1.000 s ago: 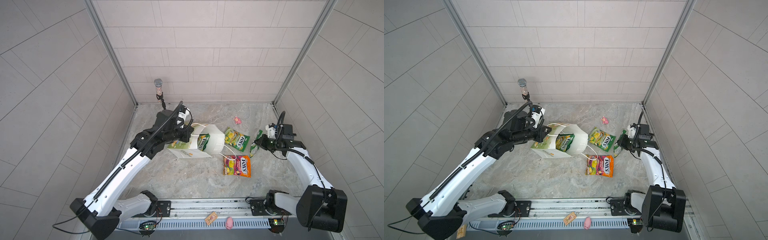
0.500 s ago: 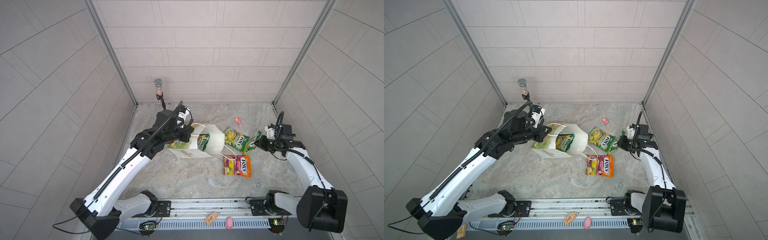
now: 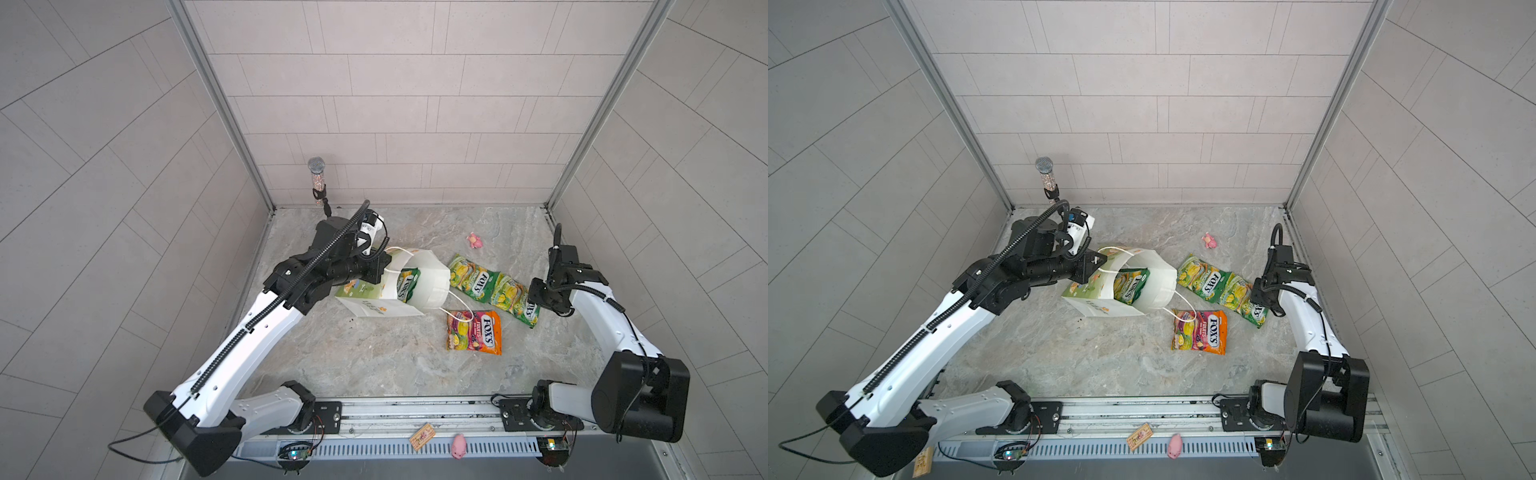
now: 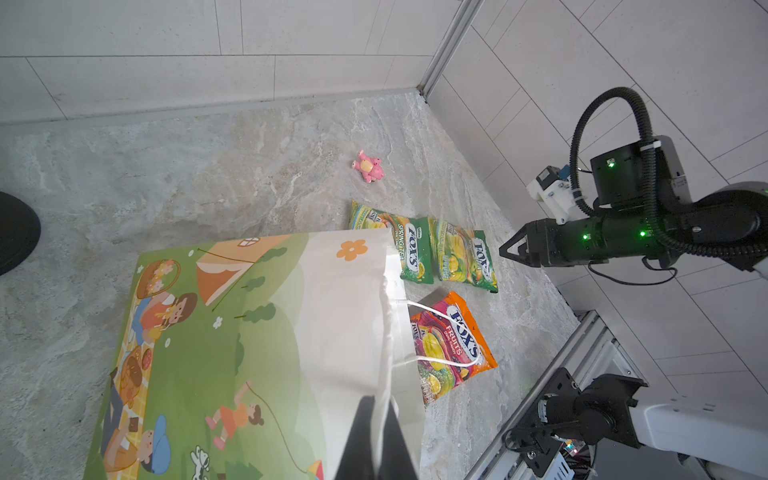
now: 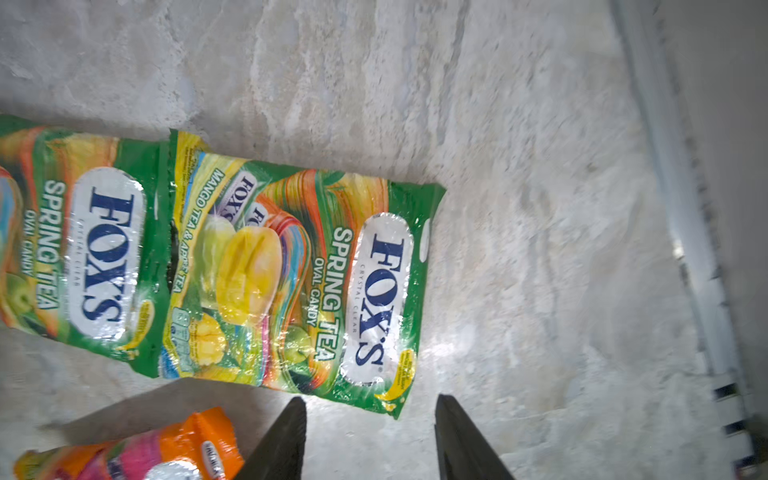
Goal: Take the snacks out of the paper bag
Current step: Place the snack at the middle-right of the table.
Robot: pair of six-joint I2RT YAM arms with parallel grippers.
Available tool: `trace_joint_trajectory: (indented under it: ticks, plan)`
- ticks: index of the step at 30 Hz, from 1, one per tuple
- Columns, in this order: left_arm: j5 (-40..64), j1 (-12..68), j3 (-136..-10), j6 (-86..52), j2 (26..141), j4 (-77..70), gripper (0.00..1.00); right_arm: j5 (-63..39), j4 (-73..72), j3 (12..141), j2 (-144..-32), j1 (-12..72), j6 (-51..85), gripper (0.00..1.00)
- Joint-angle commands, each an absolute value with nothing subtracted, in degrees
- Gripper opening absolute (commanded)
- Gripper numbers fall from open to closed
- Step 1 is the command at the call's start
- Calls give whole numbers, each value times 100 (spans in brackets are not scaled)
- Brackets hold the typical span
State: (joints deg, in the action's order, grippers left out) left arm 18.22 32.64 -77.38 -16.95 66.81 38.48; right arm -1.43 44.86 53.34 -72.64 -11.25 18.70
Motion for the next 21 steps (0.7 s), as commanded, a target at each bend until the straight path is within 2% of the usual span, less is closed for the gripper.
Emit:
trace_joint_trajectory:
  ticks: [1, 4, 6, 9, 11, 16, 21]
  plan:
    - [1890, 3242, -7910, -1588, 6636, 3928, 0, 653, 4887, 5509, -7023, -1107, 1951, 59]
    - [1882, 3240, -7888, -1586, 6604, 3935, 0, 102, 4629, 5458, -6508, -1107, 1853, 61]
    - [1873, 3236, -7860, -1594, 6583, 3923, 0, -914, 4114, 5226, -6099, -1107, 1844, 61]
    - [1872, 3242, -7873, -1602, 6568, 4002, 0, -2840, 2771, 4520, -5470, -1056, 2548, 60]
    - [1890, 3240, -7876, -1608, 6532, 4063, 0, -3454, 2073, 4212, -5207, -810, 2995, 60]
    - [2089, 3237, -7840, -1691, 6417, 4098, 0, -2742, 1827, 4218, -5051, 774, 3131, 58]
    - [2164, 3238, -7872, -1764, 6348, 4182, 0, -2281, 595, 3975, -5348, 2300, 3504, 53]
